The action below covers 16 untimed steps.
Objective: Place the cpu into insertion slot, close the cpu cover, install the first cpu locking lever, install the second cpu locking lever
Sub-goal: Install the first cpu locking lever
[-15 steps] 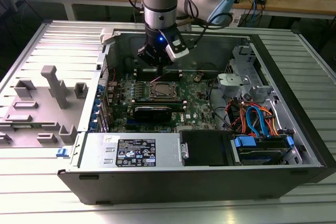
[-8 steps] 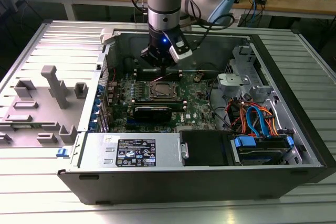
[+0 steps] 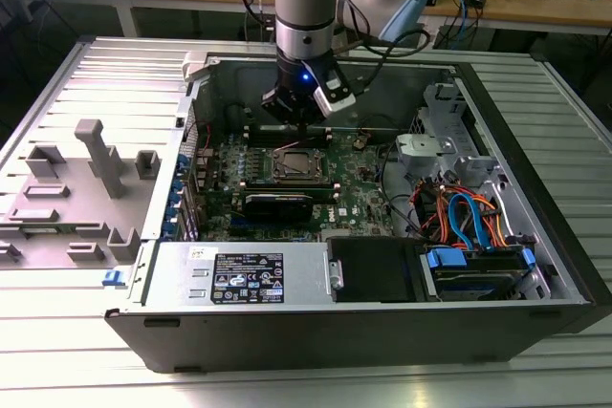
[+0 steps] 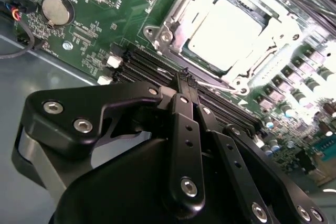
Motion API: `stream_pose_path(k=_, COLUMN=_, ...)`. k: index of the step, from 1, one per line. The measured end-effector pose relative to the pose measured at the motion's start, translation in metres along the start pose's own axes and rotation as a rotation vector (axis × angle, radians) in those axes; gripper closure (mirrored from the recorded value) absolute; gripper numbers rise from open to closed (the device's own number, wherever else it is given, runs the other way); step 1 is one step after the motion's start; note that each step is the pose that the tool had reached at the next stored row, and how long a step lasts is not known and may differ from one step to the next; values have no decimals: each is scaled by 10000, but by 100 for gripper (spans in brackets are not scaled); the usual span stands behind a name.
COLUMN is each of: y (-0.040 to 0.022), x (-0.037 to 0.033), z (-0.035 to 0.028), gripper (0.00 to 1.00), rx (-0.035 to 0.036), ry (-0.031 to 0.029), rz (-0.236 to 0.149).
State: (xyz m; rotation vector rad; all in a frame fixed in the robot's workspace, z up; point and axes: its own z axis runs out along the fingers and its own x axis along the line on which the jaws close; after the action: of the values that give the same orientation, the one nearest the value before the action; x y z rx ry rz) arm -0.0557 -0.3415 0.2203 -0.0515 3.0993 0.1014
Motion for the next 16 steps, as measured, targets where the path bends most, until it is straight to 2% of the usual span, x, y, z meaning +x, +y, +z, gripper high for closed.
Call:
stream_pose_path(k=3, y=-5, x=-36, z=45, gripper=89, rx=1, ry=1, rz=1)
stream_pose_path(k=10, y=-11, x=-69, z=127, gripper=89, rx=1, ry=1, rz=0)
stream_pose_path(k=16, y=-12, x=-75, z=146, gripper=89, rx=2, ry=1, rz=1)
